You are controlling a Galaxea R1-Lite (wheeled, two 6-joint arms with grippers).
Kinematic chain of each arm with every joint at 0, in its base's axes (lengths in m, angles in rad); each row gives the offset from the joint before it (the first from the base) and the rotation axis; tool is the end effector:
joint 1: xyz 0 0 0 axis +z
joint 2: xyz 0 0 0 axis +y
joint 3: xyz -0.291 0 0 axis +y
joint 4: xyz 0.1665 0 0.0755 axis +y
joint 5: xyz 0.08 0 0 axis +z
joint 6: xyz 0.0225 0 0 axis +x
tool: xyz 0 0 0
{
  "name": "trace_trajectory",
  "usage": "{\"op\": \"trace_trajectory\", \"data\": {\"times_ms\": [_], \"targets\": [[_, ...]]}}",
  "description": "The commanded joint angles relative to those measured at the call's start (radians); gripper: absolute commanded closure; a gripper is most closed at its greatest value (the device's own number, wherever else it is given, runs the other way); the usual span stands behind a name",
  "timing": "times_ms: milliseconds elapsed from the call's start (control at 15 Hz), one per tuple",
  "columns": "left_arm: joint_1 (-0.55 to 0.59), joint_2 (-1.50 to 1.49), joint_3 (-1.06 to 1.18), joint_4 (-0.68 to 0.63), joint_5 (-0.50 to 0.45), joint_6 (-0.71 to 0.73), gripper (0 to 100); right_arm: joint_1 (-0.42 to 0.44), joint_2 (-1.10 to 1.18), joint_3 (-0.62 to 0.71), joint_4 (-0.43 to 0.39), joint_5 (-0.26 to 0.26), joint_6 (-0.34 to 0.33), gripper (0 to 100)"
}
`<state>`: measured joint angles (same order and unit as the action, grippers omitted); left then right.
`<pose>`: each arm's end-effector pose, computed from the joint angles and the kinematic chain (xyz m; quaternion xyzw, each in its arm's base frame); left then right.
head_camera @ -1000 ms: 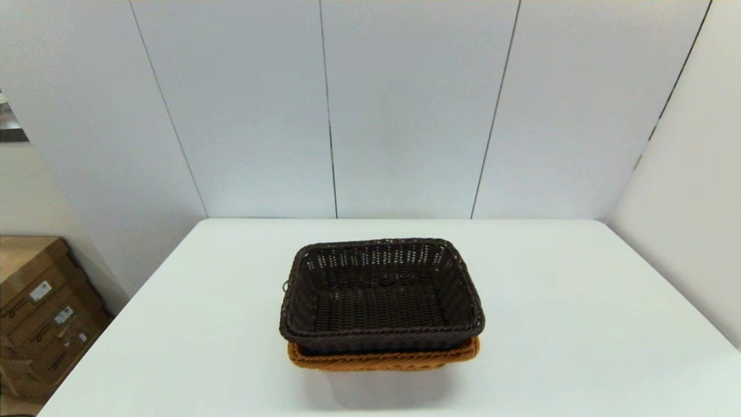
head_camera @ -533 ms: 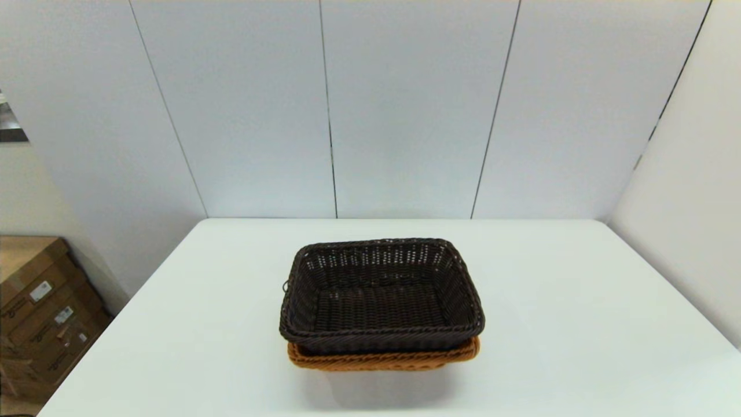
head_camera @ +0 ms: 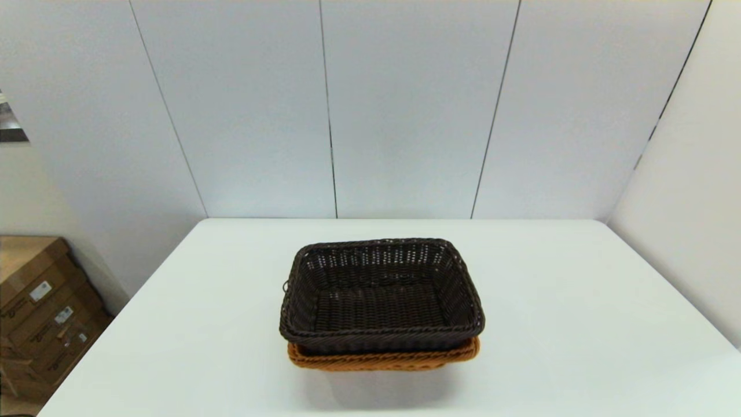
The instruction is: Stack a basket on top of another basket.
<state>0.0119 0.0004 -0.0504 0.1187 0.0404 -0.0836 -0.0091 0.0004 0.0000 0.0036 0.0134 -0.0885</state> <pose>-0.0263 0.0006 0.0768 -0.0413 0.0332 0.0275 0.9982 -0.0220 0.0005 0.0751 -0.0442 0.0019 0.0022 0.9990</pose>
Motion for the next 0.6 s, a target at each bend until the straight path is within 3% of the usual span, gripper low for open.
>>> {"op": "trace_trajectory", "data": {"times_ms": [67, 400, 600], "targets": [[0.002, -0.002, 0.0, 0.001, 0.001, -0.001, 0, 0.0, 0.0, 0.0, -0.001, 0.002, 0.006, 0], [0.0, -0.002, 0.0, 0.001, 0.001, -0.001, 0, 0.0, 0.0, 0.0, -0.005, -0.001, 0.019, 0], [0.0, -0.002, 0.0, 0.001, 0.001, -0.001, 0, 0.0, 0.0, 0.0, -0.007, -0.009, 0.064, 0]]}}
